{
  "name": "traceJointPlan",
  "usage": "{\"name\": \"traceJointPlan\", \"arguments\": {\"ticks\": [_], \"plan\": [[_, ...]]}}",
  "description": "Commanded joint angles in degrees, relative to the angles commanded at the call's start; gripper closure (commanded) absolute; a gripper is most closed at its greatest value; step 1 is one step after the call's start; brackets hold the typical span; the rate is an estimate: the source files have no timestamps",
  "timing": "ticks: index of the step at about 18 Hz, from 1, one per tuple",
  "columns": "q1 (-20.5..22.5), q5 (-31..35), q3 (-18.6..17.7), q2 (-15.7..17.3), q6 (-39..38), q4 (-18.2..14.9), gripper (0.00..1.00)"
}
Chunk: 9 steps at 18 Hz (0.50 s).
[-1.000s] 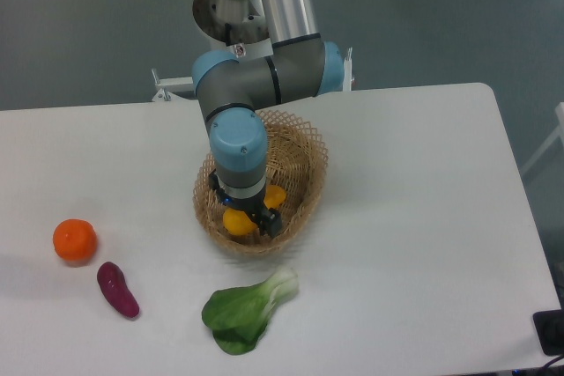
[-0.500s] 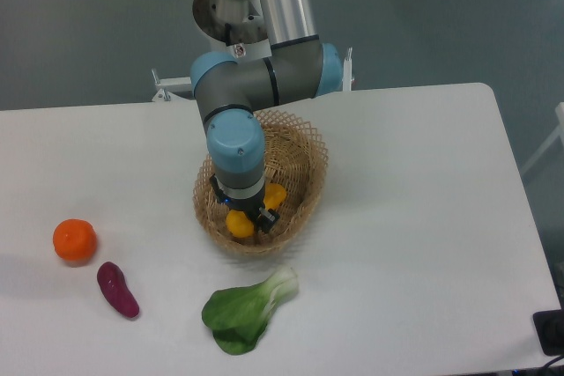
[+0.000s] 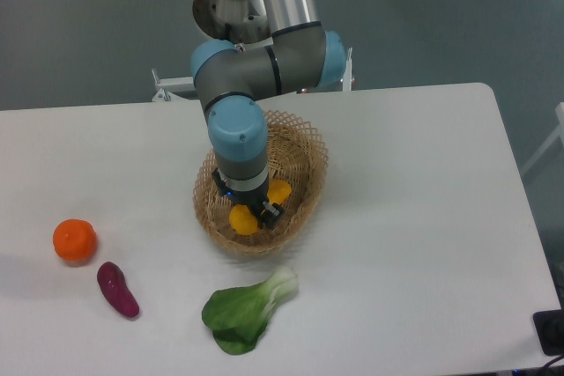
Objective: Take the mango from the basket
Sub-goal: 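Lift the held mango up and out of the basket, moving it beside the basket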
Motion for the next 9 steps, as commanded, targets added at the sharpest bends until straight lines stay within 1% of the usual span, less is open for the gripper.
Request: {"name": "traceJointPlan", "arguments": {"ticks": [4, 9], "plan": [[2.63, -3.52, 2.28, 0.09, 0.00, -0.09, 0.51], [5.44, -3.35, 4.49, 0.00, 0.44, -0.44, 0.51]]}}
